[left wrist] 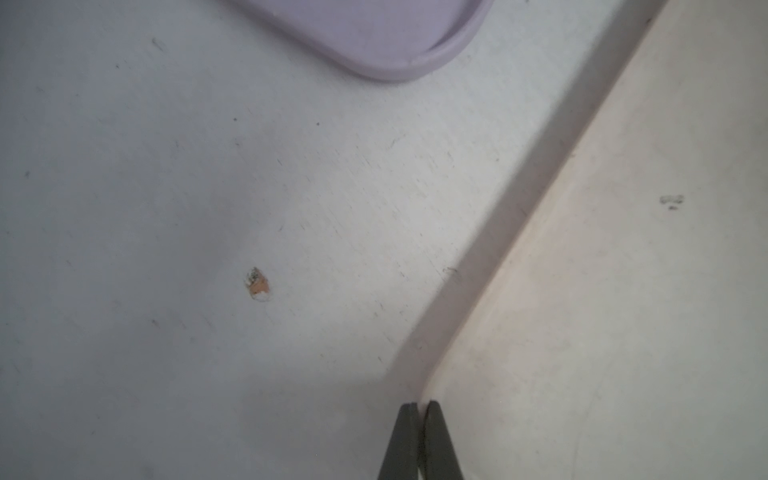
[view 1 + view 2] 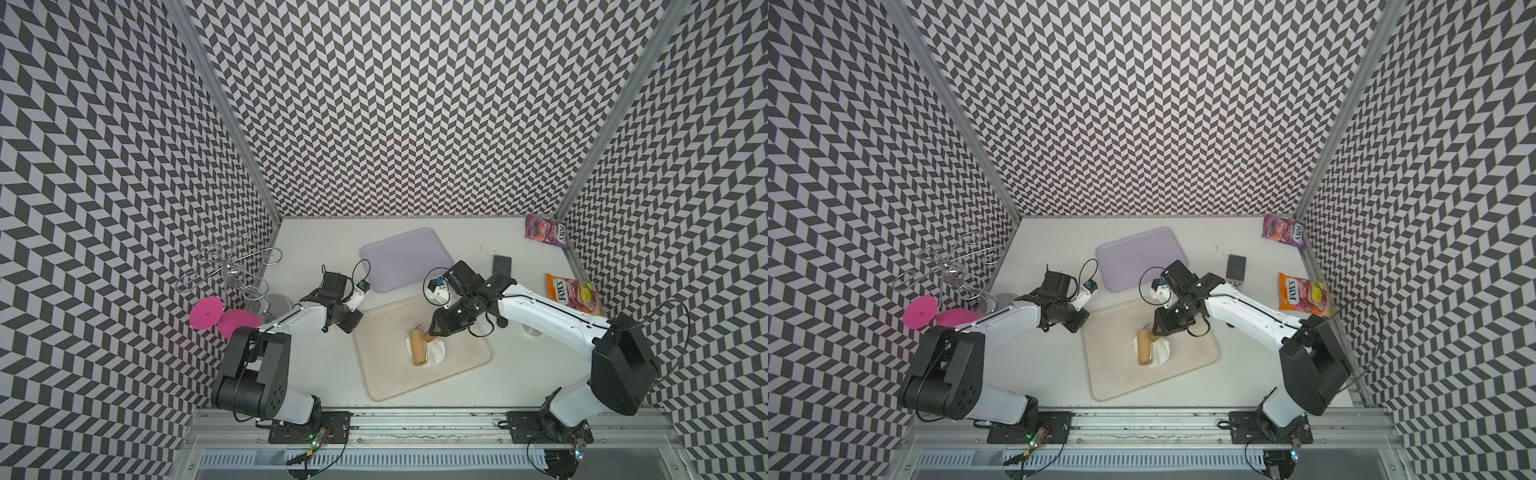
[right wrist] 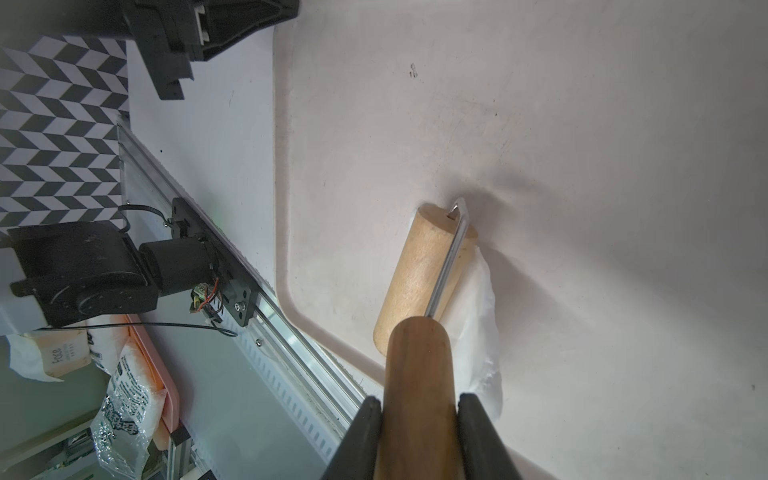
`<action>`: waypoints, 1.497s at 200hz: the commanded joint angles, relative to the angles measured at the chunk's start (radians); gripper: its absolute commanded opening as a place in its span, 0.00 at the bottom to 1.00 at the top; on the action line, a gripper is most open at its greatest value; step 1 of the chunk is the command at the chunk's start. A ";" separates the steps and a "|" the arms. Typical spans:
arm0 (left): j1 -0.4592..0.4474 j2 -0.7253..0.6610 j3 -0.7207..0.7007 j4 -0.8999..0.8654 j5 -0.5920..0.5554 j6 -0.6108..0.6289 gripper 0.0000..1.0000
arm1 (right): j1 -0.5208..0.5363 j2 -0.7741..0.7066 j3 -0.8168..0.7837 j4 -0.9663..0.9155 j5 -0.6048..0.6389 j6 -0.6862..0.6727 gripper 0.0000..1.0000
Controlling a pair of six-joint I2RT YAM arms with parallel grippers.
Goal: Roll out the dumpling wrappers from the dough
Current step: Flatten out the dough on the work surface.
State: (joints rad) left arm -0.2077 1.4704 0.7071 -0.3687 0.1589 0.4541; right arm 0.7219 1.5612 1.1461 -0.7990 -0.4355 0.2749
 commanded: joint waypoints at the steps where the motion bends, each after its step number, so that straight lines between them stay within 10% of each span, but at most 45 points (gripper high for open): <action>1: -0.009 -0.009 -0.009 -0.013 0.011 0.003 0.00 | 0.024 0.046 -0.006 0.032 0.122 0.012 0.00; 116: -0.009 -0.005 -0.006 -0.016 0.016 0.003 0.00 | 0.117 0.184 0.072 0.017 0.236 0.004 0.00; 299: -0.009 -0.009 -0.009 -0.015 0.019 0.005 0.00 | 0.088 0.260 0.084 0.160 -0.034 0.030 0.00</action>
State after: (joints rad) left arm -0.2005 1.4693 0.7071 -0.3634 0.1093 0.4637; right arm 0.7868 1.7081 1.2747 -0.7689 -0.4671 0.2966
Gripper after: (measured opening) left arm 0.061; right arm 0.307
